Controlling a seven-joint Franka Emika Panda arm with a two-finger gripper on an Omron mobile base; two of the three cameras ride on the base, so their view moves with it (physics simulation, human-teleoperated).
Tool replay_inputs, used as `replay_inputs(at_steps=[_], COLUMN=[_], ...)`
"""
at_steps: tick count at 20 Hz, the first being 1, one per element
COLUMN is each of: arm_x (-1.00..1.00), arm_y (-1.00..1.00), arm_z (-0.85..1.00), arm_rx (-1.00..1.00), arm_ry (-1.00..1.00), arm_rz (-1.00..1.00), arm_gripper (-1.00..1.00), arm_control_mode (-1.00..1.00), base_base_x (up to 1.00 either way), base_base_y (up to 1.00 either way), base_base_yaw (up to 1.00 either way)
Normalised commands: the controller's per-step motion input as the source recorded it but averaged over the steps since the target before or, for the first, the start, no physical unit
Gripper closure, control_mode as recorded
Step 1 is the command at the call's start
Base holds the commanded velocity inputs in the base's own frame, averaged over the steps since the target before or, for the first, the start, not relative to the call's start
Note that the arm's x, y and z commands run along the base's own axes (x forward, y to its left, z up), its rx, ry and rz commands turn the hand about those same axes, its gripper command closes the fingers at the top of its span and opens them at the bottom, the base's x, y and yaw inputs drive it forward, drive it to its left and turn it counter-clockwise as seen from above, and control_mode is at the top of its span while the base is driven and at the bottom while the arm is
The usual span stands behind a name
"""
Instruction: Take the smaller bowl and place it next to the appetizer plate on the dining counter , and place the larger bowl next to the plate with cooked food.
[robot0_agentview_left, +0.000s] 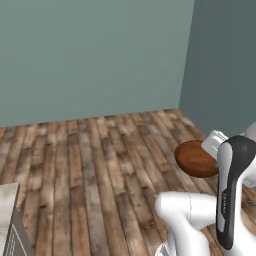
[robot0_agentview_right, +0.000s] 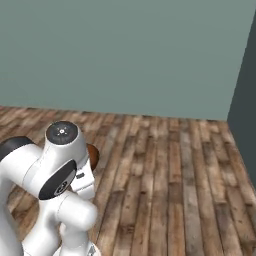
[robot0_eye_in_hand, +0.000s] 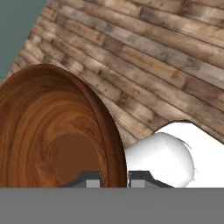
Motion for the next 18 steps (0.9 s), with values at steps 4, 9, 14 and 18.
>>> replay_inputs(at_steps=[4,9,14,18], arm_x=[0.0,0.0,0.0,0.0], arm_y=[0.0,0.0,0.0,0.0], arm_z=[0.0,0.0,0.0,0.0], arm_rx=[0.0,0.0,0.0,0.0], arm_ry=[0.0,0.0,0.0,0.0], arm_rz=[0.0,0.0,0.0,0.0], arm_gripper=[1.0,1.0,1.0,1.0], arm_control_mode=[1.0,1.0,1.0,1.0], base_base_x=[1.0,1.0,1.0,1.0], base_base_y=[0.06,0.0,-0.32,-0.25], base_base_yaw=[0.53,0.58,0.64,0.7])
